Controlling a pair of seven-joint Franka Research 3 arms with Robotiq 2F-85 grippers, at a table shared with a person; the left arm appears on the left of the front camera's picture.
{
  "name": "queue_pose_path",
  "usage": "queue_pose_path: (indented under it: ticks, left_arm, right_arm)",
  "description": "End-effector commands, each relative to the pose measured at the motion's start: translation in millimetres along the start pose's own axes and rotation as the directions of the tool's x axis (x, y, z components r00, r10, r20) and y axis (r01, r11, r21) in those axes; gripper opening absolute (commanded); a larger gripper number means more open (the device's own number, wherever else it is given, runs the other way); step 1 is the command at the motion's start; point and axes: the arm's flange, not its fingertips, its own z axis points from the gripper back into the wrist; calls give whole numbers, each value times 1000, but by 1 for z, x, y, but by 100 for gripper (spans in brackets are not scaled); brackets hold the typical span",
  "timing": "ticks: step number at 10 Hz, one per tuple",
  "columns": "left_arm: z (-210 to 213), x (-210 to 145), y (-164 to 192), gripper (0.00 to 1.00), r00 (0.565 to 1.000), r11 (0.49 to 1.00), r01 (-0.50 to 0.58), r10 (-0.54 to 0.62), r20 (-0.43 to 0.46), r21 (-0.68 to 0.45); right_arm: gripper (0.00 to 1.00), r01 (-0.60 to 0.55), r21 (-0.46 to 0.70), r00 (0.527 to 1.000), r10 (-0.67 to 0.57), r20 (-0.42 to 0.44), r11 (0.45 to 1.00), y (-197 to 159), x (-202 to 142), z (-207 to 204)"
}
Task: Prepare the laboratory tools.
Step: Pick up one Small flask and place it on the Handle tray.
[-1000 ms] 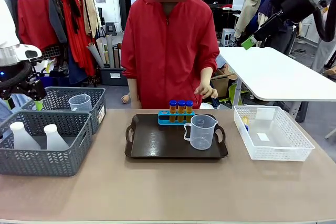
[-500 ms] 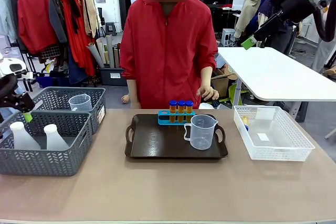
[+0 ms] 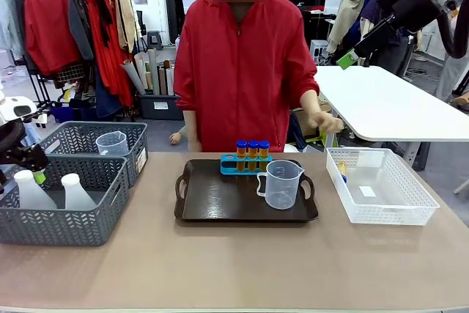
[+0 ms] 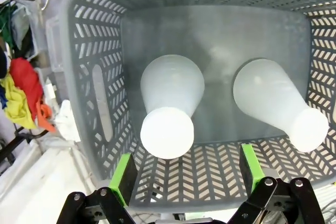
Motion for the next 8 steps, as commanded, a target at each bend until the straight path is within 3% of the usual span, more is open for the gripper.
queue_pose_path:
  ticks: [1, 2, 6, 7, 8]
  left_arm:
    - [-4, -3, 7, 100, 1000, 1000, 7, -7, 13, 2]
    - [-6, -3, 7, 89, 1000, 1000, 14, -14, 17, 25]
    - [-8, -2, 8, 11, 999, 999, 20, -21, 31, 25]
    - [-8, -2, 8, 0, 999, 999, 23, -24, 33, 25]
    - [-7, -2, 8, 0, 999, 999, 24, -25, 32, 23]
  right_arm:
    - [100, -6, 6, 1000, 6, 6, 1000, 0, 1, 1]
    - [100, -6, 6, 1000, 6, 6, 1000, 0, 1, 1]
    - [100, -6, 6, 1000, 6, 6, 1000, 0, 1, 1]
    - [100, -6, 6, 1000, 6, 6, 1000, 0, 1, 1]
    - [100, -6, 6, 1000, 6, 6, 1000, 0, 1, 1]
